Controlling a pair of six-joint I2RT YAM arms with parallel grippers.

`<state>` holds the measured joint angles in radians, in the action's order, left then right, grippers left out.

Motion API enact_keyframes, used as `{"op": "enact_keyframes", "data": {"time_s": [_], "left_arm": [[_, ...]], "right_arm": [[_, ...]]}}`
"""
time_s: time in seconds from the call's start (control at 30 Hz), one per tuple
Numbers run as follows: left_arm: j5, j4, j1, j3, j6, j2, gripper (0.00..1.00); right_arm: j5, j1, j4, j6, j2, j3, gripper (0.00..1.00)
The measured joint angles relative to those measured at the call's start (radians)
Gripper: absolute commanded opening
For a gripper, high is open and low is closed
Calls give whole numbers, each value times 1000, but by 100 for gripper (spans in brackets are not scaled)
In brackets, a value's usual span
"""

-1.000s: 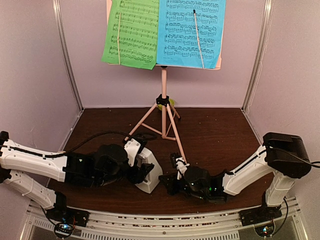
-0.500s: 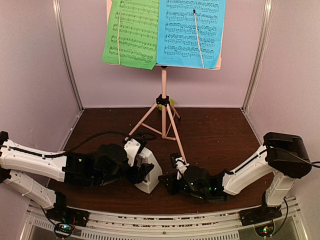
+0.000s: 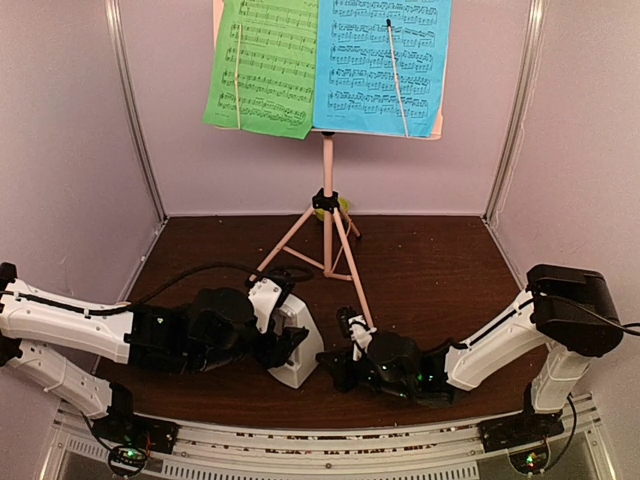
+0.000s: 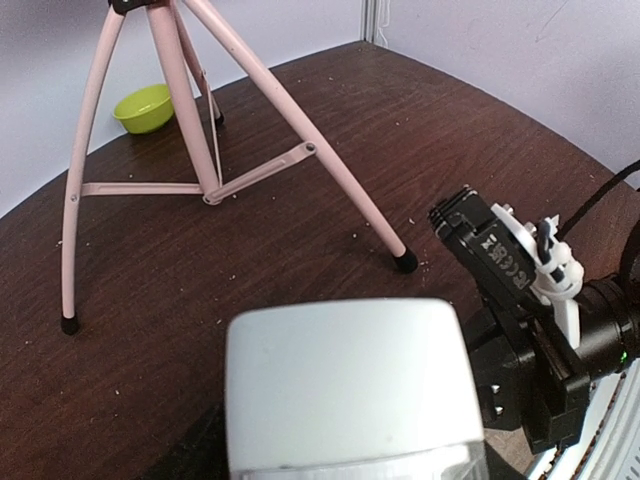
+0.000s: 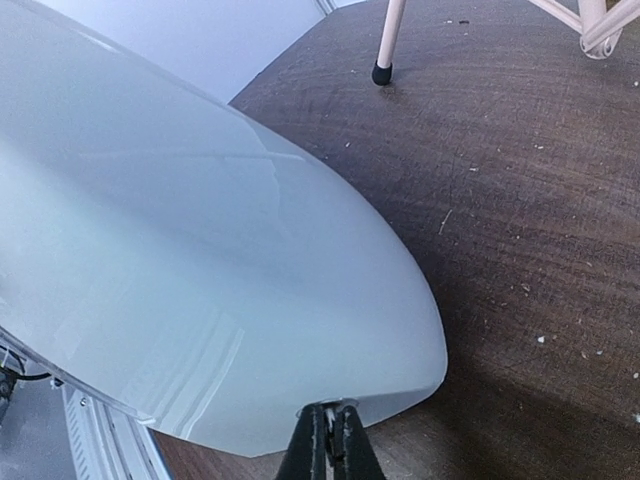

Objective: Set up the instrument practice props

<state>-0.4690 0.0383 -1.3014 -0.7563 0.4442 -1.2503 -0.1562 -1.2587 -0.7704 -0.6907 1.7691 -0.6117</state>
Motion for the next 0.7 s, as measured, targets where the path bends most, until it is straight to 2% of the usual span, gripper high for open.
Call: {"op": "enact_keyframes", "data": {"time_s": [0.33, 0.7], "left_arm": [[-2, -53, 6, 33, -20, 24, 24], [6, -141, 9, 58, -82, 45, 23]], "right_arm": [[57, 47, -49, -156, -13, 22, 0], [149, 110, -238, -398, -18, 100, 0]]}}
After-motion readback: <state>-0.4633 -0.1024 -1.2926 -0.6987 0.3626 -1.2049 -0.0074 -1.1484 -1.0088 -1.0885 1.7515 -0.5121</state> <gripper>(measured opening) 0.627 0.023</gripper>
